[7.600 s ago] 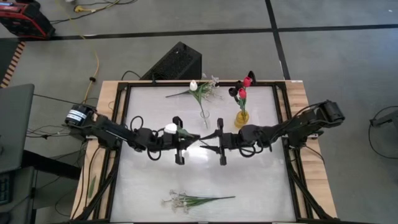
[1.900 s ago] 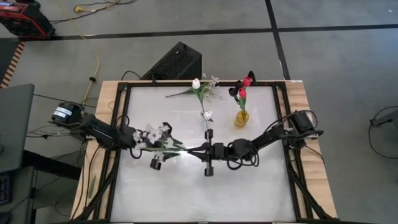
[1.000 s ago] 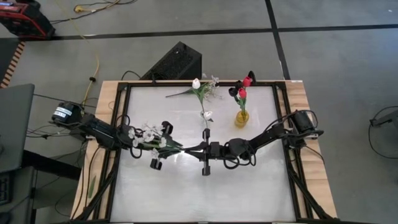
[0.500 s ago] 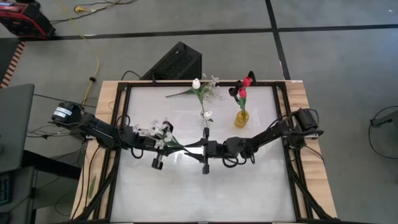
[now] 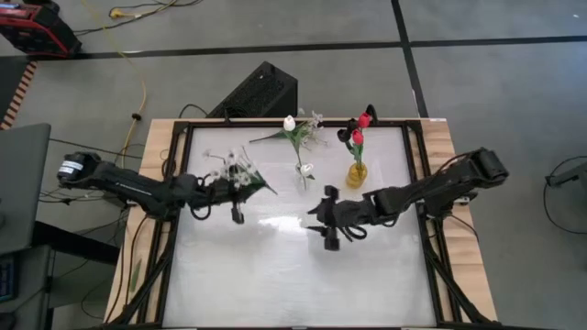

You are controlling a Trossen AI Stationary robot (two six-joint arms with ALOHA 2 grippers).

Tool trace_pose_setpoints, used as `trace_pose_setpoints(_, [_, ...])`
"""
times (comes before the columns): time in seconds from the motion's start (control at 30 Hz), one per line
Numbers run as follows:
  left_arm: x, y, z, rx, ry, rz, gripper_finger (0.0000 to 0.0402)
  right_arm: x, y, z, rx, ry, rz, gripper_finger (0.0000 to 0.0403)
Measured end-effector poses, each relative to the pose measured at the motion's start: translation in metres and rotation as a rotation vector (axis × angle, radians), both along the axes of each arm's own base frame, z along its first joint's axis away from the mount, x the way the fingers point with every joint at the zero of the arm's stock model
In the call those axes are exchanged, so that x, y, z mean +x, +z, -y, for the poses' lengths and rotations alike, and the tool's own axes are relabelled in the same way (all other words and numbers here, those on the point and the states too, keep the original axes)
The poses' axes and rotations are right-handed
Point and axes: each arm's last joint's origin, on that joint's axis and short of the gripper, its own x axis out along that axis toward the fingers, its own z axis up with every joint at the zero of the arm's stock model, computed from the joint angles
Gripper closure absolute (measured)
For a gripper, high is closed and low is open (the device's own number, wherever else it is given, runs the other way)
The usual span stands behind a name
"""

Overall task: Sort flowers into vase by color
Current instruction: Put the bottom white flower into the transparent vase

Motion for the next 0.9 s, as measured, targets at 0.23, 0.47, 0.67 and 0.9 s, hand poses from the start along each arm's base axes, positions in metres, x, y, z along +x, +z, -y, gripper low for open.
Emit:
trace_pose_setpoints(0.23, [0.018, 0.005, -0.034, 0.042, 0.034, 0.002, 0.0401, -0.018, -0.018, -0.008, 0.011, -0.063, -0.219, 0.0189])
trace_pose_setpoints(0.47, [0.044, 0.020, -0.062, 0.076, -0.039, 0.018, 0.0401, -0.026, -0.026, -0.016, -0.026, -0.088, -0.224, 0.0202])
trace_pose_setpoints(0.67, [0.074, 0.017, -0.079, 0.073, -0.042, -0.030, 0.0401, -0.027, -0.027, -0.017, -0.053, -0.101, -0.231, 0.0213])
trace_pose_setpoints(0.9, [0.094, 0.001, -0.095, 0.049, -0.011, -0.094, 0.0401, -0.030, -0.029, -0.020, -0.066, -0.091, -0.256, 0.0222])
